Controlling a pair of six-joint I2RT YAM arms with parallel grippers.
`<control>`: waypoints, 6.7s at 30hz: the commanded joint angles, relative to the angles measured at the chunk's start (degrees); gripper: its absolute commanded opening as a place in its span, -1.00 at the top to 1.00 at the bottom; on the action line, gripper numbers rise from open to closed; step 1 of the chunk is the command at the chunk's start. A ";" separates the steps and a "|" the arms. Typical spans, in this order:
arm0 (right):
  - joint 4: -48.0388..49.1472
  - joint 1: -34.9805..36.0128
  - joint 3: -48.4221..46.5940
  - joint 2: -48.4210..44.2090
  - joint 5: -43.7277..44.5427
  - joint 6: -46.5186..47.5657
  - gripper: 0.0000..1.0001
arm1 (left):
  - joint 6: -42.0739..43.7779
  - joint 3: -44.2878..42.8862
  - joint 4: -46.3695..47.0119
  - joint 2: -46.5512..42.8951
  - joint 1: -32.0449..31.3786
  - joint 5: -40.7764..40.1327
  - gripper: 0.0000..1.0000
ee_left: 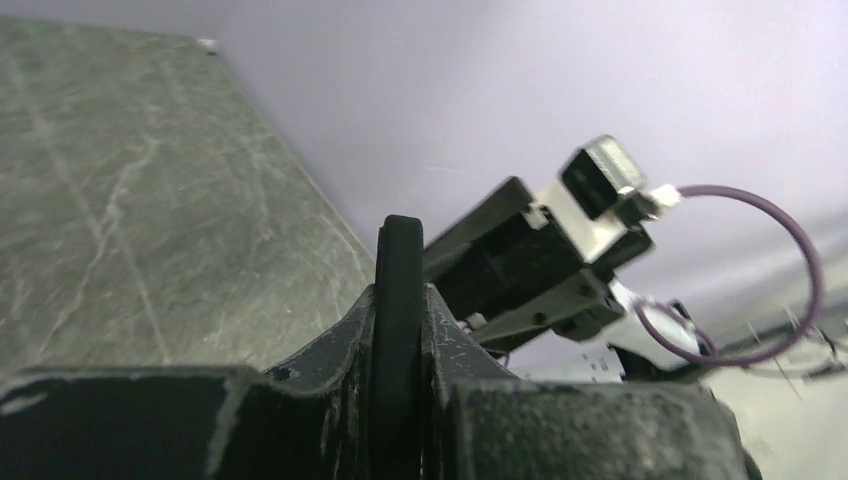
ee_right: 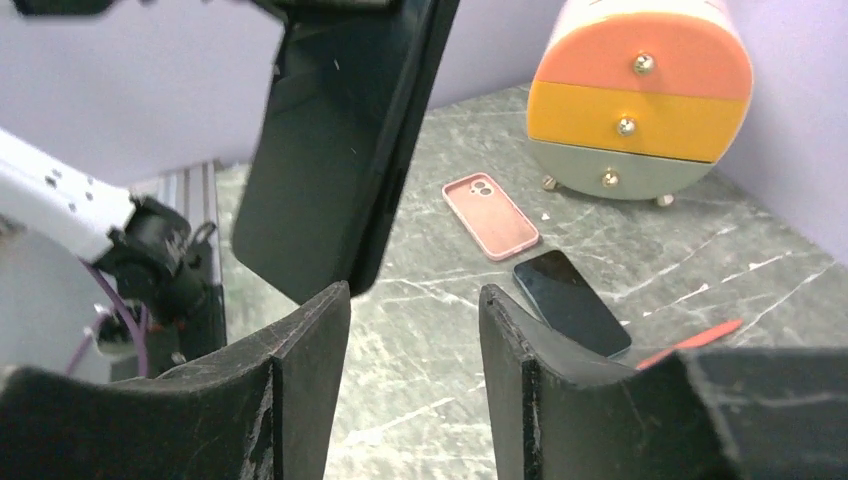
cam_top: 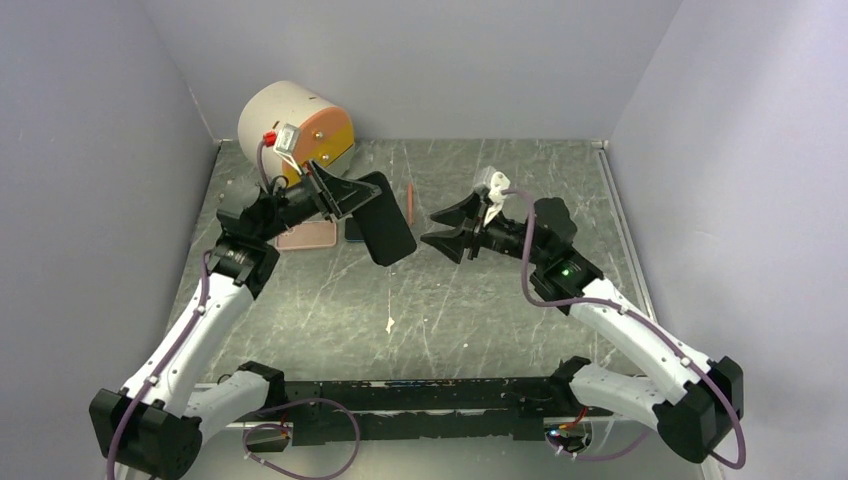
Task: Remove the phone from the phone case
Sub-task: Remove the phone case from the phone.
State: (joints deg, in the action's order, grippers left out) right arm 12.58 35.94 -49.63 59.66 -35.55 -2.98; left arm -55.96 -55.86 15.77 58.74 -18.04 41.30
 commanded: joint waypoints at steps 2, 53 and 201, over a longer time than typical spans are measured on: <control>8.85 -0.14 3.19 -4.70 9.20 -17.73 -0.10 | -1.60 3.43 -1.66 -4.78 0.11 -15.75 0.95; 35.10 2.07 1.81 11.01 5.23 -57.08 0.25 | -8.78 11.77 10.22 -3.98 0.11 -17.45 0.95; 11.35 -5.43 -4.16 6.68 -6.94 -49.92 1.00 | -7.13 14.11 -8.04 -9.04 -1.27 -36.26 0.95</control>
State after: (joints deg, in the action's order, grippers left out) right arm 28.10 32.42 -52.01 70.67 -43.57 -59.07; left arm -61.30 -45.60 13.43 54.41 -20.03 13.63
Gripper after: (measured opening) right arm 0.084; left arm 0.166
